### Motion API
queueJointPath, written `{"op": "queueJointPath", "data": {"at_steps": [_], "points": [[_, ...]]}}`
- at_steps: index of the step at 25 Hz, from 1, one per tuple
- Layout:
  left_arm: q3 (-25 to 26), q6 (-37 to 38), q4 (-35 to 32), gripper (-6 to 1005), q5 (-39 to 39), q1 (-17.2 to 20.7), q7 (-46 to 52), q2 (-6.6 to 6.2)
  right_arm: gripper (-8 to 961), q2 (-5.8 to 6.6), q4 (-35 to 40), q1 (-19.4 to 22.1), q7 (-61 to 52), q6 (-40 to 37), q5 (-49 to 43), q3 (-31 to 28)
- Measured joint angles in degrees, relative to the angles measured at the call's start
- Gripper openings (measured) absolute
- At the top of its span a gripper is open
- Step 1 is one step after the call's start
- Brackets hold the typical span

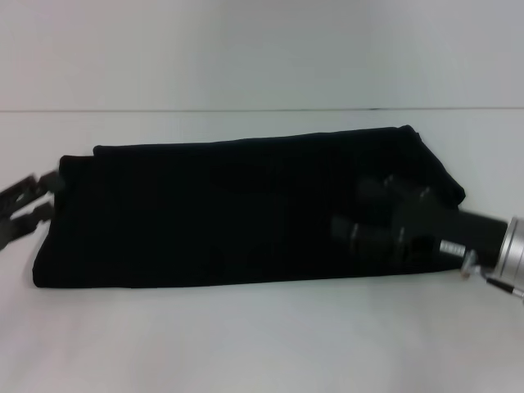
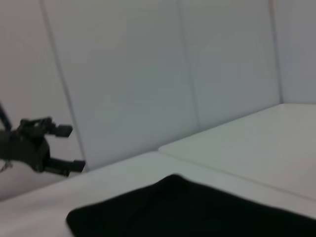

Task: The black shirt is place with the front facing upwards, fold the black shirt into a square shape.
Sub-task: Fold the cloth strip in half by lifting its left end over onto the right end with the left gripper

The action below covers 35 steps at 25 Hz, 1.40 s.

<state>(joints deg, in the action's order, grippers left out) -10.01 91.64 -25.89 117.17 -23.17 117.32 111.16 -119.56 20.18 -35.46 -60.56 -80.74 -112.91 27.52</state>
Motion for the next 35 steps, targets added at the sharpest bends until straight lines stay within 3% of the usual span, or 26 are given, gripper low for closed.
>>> {"op": "queueJointPath", "data": {"at_steps": [6, 13, 22, 35], "points": [[-1.65, 1.81, -4.34, 924, 1.84, 4.59, 6.35, 1.09, 935, -0.26, -3.43, 1.42, 8.64, 0.82, 0.00, 2.03], [-1.90, -3.15, -4.28, 925, 5.98, 5.10, 11.29, 2.16, 934, -0.48, -5.43, 1.13, 11.58, 4.11, 0.28, 1.91], [-2.02, -8.88, -4.59, 925, 11.62, 5.01, 19.14, 1.89, 935, -0.49, -5.58, 1.41, 11.62, 4.16, 0.33, 1.49], [-2.19, -11.94, -4.70, 924, 11.98, 3.59, 21.31, 1.69, 934, -0.49, -5.59, 1.33, 11.26, 3.96, 0.34, 1.54]]}}
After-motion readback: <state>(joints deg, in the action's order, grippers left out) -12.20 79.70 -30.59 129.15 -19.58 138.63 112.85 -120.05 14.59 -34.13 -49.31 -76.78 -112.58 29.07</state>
